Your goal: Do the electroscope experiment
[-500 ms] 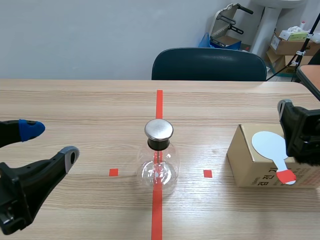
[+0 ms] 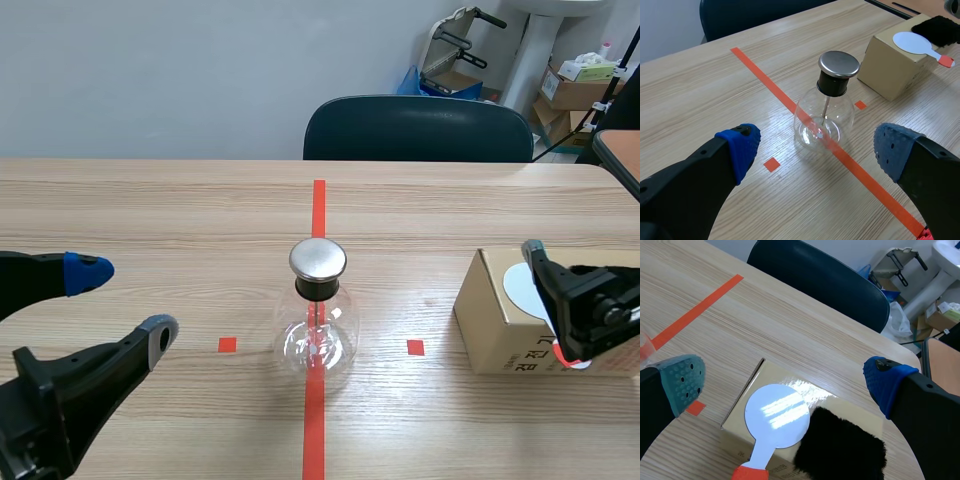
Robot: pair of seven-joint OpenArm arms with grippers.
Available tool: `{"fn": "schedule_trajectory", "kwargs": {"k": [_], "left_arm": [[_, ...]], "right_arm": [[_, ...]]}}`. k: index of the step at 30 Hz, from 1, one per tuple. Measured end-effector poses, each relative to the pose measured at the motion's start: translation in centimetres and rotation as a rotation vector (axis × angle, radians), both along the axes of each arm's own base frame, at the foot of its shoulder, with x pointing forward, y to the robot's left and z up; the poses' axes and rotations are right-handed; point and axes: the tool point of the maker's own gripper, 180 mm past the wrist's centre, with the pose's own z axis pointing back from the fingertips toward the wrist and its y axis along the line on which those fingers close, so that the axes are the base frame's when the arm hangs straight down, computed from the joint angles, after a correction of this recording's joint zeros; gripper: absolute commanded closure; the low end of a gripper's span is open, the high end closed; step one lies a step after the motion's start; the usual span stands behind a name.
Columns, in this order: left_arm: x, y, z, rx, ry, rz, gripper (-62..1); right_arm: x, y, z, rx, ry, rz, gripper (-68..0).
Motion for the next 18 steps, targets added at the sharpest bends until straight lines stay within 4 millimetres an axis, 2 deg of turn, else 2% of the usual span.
{"fn": "schedule_trajectory", "kwargs": {"k": [11, 18], "left_arm": [[0.0, 0.0, 0.0, -0.002, -0.002, 0.0, -49.1], [-0.7, -0.8, -0.3, 0.006, 0.013, -0.056, -49.1]], "right_arm": [[0.3, -0.6, 0.7, 0.217, 0.012, -0.072, -67.9], [0.7, -2.6, 1.5, 0.258, -0.009, -0.15, -67.9]]}}
